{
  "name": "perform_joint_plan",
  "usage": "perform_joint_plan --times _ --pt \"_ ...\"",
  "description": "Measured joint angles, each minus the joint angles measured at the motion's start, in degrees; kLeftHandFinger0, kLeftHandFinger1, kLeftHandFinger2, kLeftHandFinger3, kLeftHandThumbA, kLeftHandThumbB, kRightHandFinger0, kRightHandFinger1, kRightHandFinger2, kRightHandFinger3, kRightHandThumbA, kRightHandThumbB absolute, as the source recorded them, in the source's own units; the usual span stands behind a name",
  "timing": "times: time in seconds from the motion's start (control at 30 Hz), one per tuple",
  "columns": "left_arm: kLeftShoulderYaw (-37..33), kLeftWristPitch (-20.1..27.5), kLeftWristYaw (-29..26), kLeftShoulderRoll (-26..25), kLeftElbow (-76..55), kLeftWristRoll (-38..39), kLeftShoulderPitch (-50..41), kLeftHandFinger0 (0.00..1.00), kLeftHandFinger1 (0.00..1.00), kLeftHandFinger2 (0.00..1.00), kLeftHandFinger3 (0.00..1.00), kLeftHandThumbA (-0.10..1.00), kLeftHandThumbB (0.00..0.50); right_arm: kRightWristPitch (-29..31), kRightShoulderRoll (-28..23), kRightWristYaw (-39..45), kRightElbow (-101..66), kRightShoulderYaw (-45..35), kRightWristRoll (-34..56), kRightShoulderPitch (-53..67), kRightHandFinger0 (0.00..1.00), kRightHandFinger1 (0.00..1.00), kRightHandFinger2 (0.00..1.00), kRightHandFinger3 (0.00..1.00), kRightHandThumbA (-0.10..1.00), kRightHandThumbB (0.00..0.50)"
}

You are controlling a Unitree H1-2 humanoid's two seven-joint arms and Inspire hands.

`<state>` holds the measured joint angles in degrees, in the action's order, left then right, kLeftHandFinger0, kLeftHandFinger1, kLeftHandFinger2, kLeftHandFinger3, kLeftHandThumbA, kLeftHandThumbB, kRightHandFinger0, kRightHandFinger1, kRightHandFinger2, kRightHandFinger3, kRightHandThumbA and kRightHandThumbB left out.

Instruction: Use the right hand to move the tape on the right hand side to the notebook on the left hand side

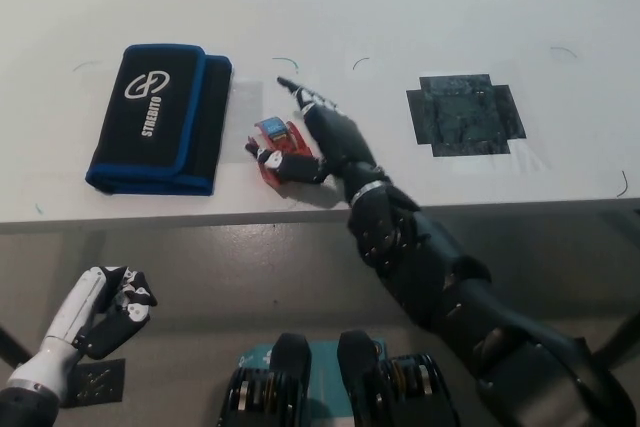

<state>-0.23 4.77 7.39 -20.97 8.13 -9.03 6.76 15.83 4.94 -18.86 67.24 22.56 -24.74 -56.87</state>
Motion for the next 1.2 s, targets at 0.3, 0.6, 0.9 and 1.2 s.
perform_joint_plan --times 0.3,0.6,0.9,1.2 --pt "0.2 0.0 0.0 0.0 0.2 0.0 0.0 0.09 0.16 0.3 0.39 -0.1 0.321 -2.2 -5.5 2.0 -14.9 0.0 -1.2 5.1 1.0 1.0 1.0 1.0 0.81 0.5" --pt "0.2 0.0 0.0 0.0 0.3 0.0 0.0 0.08 0.16 0.3 0.39 -0.1 0.32 -6.0 -8.7 5.4 -28.1 -0.8 -1.5 10.6 1.0 1.0 1.0 1.0 0.79 0.5" --pt "0.1 0.0 0.0 0.0 0.3 0.0 -0.1 0.09 0.17 0.31 0.4 -0.1 0.331 -7.8 -12.3 7.0 -44.2 -3.7 -1.6 22.1 1.0 1.0 1.0 1.0 0.76 0.5" --pt "0.1 0.1 0.0 0.0 0.6 0.0 -0.1 0.02 0.11 0.27 0.38 -0.1 0.314 -8.2 -17.7 7.6 -61.5 -6.8 -2.9 35.6 1.0 1.0 1.0 1.0 0.75 0.5"
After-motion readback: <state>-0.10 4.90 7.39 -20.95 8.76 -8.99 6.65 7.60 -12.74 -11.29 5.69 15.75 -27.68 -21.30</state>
